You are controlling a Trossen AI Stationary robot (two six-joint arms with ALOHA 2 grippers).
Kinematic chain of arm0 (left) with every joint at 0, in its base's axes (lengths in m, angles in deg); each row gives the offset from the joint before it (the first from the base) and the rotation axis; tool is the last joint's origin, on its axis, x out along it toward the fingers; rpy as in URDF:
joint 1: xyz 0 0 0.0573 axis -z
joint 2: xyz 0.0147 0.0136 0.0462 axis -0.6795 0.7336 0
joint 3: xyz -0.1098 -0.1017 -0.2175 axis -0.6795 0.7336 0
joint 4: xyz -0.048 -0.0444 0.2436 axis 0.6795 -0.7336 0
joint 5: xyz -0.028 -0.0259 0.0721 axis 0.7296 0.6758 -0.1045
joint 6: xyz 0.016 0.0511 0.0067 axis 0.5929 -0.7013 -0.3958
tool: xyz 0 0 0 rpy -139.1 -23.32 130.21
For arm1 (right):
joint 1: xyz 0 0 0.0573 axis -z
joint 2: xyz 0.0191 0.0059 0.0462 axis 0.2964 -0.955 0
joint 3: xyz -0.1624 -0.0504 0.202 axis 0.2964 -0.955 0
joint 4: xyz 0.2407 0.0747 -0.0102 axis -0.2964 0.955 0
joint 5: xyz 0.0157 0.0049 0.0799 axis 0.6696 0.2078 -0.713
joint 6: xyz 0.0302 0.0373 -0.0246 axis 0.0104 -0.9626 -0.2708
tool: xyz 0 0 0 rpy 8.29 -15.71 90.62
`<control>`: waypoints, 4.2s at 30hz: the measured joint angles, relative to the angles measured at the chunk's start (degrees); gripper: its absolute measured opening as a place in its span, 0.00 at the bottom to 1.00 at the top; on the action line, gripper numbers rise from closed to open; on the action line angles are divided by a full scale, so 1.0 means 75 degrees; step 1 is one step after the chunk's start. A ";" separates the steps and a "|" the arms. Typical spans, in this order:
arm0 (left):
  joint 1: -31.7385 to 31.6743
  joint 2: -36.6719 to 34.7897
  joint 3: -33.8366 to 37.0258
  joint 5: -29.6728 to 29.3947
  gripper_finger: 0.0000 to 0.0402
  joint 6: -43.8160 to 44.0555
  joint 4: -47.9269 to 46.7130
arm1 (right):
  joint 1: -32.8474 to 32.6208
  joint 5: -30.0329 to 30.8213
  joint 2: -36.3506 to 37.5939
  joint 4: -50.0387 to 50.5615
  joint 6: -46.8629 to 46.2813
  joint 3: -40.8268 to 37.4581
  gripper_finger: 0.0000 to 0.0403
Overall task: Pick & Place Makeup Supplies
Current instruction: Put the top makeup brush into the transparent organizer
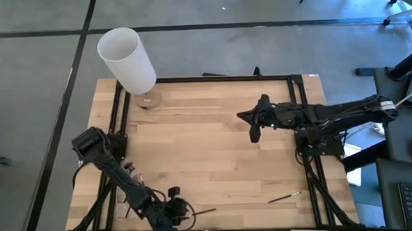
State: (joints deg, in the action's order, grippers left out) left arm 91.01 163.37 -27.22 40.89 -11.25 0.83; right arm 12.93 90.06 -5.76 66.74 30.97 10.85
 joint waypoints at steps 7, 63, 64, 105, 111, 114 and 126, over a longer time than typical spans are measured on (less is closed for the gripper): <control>0.0003 0.0058 -0.0003 0.0185 0.28 0.0245 -0.0099 | 0.0014 -0.0808 -0.1358 -0.1097 0.0242 -0.0001 0.01; 0.0765 -0.0260 -0.0006 -0.3692 0.28 0.2619 -0.2832 | -0.2511 -0.2404 -0.9429 -0.0333 0.2103 0.6649 0.22; 0.0743 -0.0260 -0.0006 -0.3857 0.28 0.2701 -0.2832 | -0.2472 -0.2389 -0.9429 -0.0208 0.1669 0.6698 0.22; 0.0586 0.0908 -0.0006 -0.4965 0.28 0.1655 -0.0561 | -0.3197 -0.2668 -0.9672 0.0719 0.0256 0.6856 0.21; 0.0586 0.0906 -0.0006 -0.4950 0.28 0.1664 -0.0574 | -0.3204 -0.2799 -0.9939 0.0588 -0.0144 0.6850 0.21; 0.0583 0.0906 -0.0006 -0.4842 0.28 0.1734 -0.0605 | -0.3199 -0.2788 -1.0010 0.0612 -0.0141 0.6850 0.21; 0.0557 0.0906 -0.0006 -0.4546 0.28 0.1807 -0.0644 | -0.3307 -0.3886 -1.0111 -0.0277 0.1089 0.6850 0.22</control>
State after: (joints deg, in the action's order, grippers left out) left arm 95.19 170.17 -27.26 6.79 2.30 -4.00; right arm -11.87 60.91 -81.59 64.67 39.14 62.22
